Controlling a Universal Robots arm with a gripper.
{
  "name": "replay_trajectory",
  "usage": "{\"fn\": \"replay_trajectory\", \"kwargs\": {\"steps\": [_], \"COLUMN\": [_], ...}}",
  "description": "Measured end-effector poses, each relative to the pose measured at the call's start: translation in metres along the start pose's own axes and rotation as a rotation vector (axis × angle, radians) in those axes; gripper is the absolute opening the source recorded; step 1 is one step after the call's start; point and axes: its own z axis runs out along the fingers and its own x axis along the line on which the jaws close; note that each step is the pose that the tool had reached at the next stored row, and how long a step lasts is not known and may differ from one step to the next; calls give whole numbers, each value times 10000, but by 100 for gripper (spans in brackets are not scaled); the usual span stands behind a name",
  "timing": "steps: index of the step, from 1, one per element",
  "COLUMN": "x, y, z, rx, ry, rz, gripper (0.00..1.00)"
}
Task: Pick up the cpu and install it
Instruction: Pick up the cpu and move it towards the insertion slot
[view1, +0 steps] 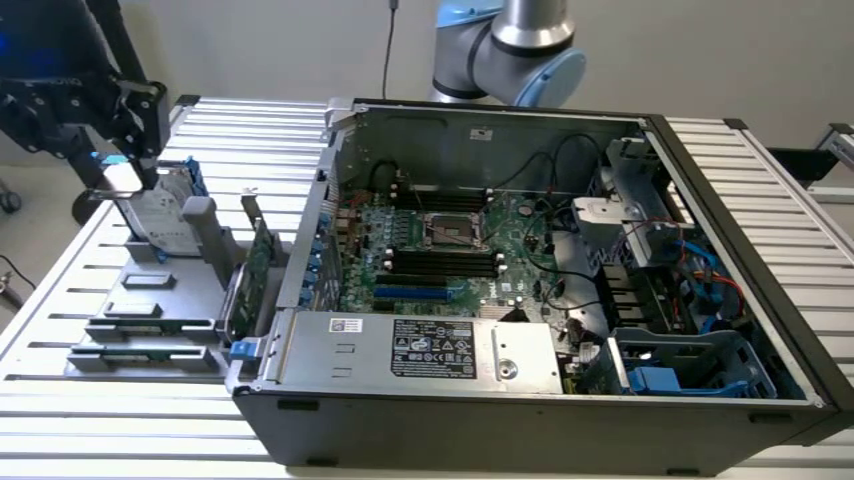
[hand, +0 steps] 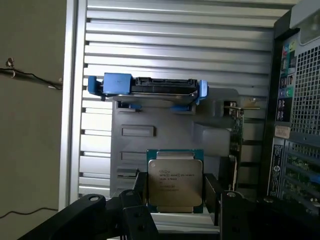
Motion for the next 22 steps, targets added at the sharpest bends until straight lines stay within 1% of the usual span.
{"fn": "replay_trajectory", "kwargs": {"steps": [8,10,11,17,20,22], "x": [-362,-454,-499,-771,-908,-998], "y": [-17,-21,-24,-34,-40,-44], "z": [-12,-15,-20,-76,-100,-112], "rx": [-75,-107,-145,-475,-616,-698], "ry": [3,2,0,-17,-24,-27], "rz": [1,-1,-3,-9,-13,-13], "gripper": [54,54,54,54,54,54]}}
